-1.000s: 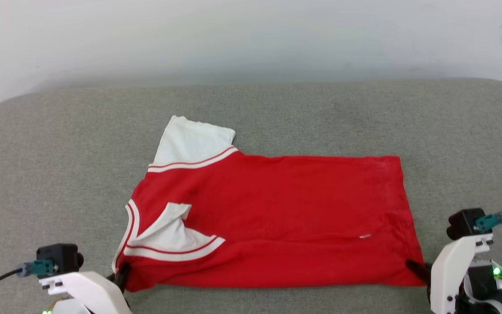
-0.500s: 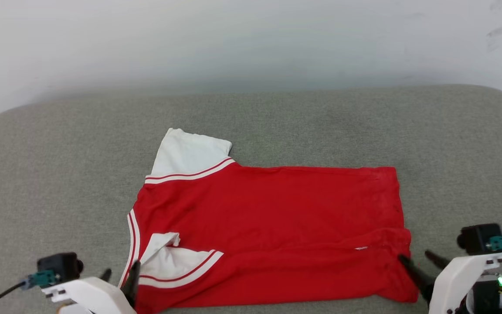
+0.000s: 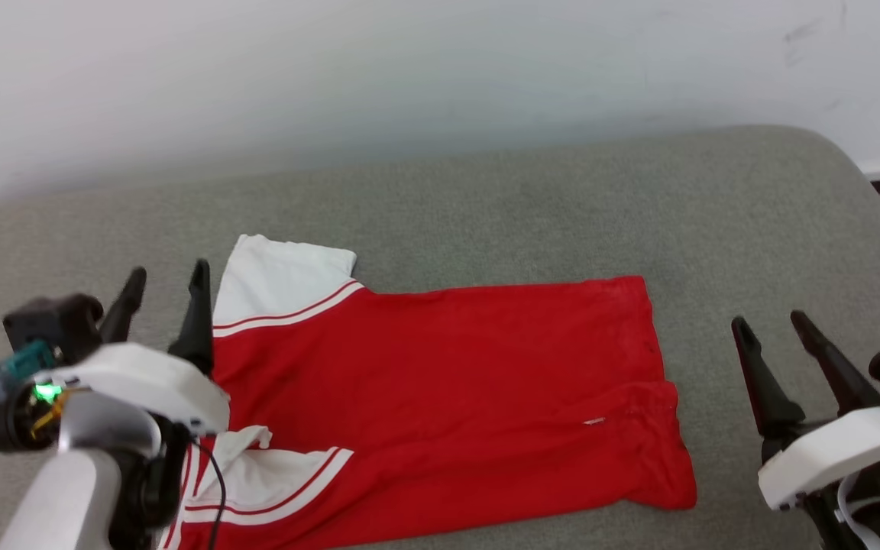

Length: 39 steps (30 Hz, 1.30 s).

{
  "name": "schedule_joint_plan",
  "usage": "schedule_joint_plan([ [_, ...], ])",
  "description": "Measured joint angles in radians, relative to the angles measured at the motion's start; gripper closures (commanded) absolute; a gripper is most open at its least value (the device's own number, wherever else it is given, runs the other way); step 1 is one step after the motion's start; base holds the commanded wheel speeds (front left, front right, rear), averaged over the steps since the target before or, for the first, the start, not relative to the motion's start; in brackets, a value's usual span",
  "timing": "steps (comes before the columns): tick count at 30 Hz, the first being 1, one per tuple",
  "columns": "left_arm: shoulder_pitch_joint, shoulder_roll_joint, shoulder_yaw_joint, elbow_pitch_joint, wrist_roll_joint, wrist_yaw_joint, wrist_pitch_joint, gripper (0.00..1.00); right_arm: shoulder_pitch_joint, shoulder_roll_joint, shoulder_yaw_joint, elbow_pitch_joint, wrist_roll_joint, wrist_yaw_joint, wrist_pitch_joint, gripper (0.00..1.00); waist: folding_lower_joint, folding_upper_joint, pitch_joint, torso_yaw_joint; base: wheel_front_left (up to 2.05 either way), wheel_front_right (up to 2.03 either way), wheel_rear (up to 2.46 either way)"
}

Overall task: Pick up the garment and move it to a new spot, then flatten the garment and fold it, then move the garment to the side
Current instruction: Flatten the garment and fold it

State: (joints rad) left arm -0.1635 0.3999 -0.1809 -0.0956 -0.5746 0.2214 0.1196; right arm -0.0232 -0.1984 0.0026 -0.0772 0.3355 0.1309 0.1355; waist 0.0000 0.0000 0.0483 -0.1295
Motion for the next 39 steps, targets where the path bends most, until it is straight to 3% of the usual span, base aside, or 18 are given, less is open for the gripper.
schedule_joint_plan([
  [5, -0.152, 0.007, 0.003, 0.077, 0.0, -0.016, 0.015, 0.0, -0.064, 0.019, 0.006, -0.042, -0.005, 0.0, -0.043, 0.0, 0.0, 0.0, 0.068, -0.029, 0.0, 0.0, 0.0],
  [10, -0.329, 0.035, -0.012, 0.182, -0.01, -0.056, 0.103, 0.0, -0.139, 0.028, 0.015, -0.078, -0.009, 0.0, -0.085, 0.0, 0.0001, 0.0, 0.174, -0.054, 0.0, 0.0, 0.0],
  [15, -0.52, 0.103, -0.043, 0.322, -0.049, -0.123, 0.316, 0.0, -0.202, 0.028, 0.046, -0.101, -0.019, 0.0, -0.118, 0.0, 0.0002, 0.0, 0.303, -0.083, 0.0, 0.0, 0.0],
  [19, -0.612, 0.169, -0.063, 0.389, -0.068, -0.149, 0.487, 0.0, -0.227, 0.028, 0.06, -0.104, -0.018, 0.0, -0.132, 0.0, 0.0002, 0.0, 0.365, -0.11, 0.0, 0.0, 0.0],
  [24, -0.69, 0.254, -0.088, 0.432, -0.077, -0.169, 0.698, 0.0, -0.24, 0.028, 0.074, -0.101, -0.008, 0.0, -0.152, 0.0, 0.0002, 0.0, 0.427, -0.148, 0.0, 0.0, 0.0],
  [28, -0.73, 0.306, -0.095, 0.449, -0.084, -0.173, 0.806, 0.0, -0.246, 0.03, 0.086, -0.087, 0.005, 0.0, -0.169, 0.0, 0.0002, 0.0, 0.472, -0.174, 0.0, 0.0, 0.0],
  [34, -0.768, 0.331, -0.09, 0.462, -0.115, -0.155, 0.92, 0.0, -0.256, 0.028, 0.095, -0.058, 0.026, 0.0, -0.188, 0.0, 0.0001, 0.0, 0.523, -0.207, 0.0, 0.0, 0.0],
  [35, -0.77, 0.332, -0.085, 0.464, -0.125, -0.148, 0.936, 0.21, -0.257, 0.027, 0.097, -0.051, 0.029, 0.0, -0.188, 0.0, 0.0001, 0.0, 0.528, -0.212, 0.0, 0.0, 0.0],
  [37, -0.776, 0.331, -0.073, 0.47, -0.144, -0.128, 0.965, 0.89, -0.261, 0.024, 0.098, -0.045, 0.034, 0.0, -0.188, 0.0, 0.0, 0.0, 0.532, -0.219, 0.0, 0.0, 0.0],
  [38, -0.776, 0.33, -0.07, 0.47, -0.149, -0.122, 0.97, 1.0, -0.263, 0.022, 0.097, -0.04, 0.035, 0.0, -0.188, 0.0, 0.0, 0.0, 0.533, -0.221, 0.0, 0.0, 0.0],
  [39, -0.776, 0.328, -0.07, 0.469, -0.154, -0.12, 0.976, 1.0, -0.263, 0.021, 0.097, -0.037, 0.038, 0.0, -0.188, 0.0, 0.0, 0.0, 0.532, -0.221, 0.0, 0.0, 0.0],
])
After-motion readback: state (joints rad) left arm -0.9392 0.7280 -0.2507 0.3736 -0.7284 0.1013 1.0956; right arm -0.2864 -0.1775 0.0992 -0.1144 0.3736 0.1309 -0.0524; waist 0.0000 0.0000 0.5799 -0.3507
